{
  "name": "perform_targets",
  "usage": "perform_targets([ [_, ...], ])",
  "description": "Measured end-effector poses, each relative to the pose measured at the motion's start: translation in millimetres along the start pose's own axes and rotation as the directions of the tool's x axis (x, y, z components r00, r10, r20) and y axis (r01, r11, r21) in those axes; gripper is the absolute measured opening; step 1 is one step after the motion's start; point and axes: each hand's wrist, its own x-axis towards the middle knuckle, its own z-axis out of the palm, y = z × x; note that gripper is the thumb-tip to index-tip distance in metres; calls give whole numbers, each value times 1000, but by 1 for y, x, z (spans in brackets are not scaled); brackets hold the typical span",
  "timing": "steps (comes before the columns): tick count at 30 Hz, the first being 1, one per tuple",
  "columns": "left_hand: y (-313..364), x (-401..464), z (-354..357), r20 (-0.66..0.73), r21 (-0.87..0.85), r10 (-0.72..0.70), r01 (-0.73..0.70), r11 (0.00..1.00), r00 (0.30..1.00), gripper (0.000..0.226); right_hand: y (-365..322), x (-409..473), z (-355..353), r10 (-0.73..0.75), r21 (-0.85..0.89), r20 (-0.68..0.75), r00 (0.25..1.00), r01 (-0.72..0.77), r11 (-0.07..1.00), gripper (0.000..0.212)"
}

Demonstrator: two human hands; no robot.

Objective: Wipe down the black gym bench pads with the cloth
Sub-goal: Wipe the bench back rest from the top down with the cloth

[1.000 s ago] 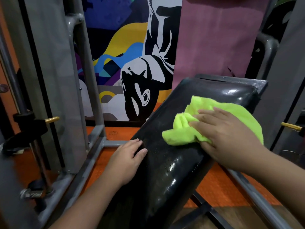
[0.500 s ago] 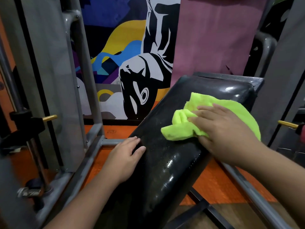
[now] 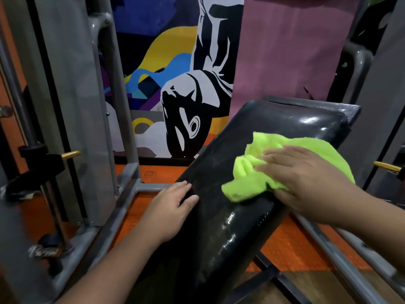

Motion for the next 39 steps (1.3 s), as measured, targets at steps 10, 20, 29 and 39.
perform_targets([
  [10, -2, 1, 2, -14, 6, 3, -3, 1000, 1000, 56, -11, 17, 0, 33, -25, 12, 999, -33, 999, 46],
  [20, -5, 0, 5, -13, -8, 5, -6, 1000, 1000, 57, -23, 35, -2, 25, -32, 153, 988, -20, 999, 41],
  [29, -4, 0, 4, -15, -23, 10, -10, 1000, 1000, 56, -25, 48, -4, 37, -62, 201, 979, -25, 998, 39],
  [39, -1, -2, 2, -12, -30, 28, -29, 999, 1000, 53, -38, 55, -6, 39, -17, 297, 954, -35, 999, 44],
])
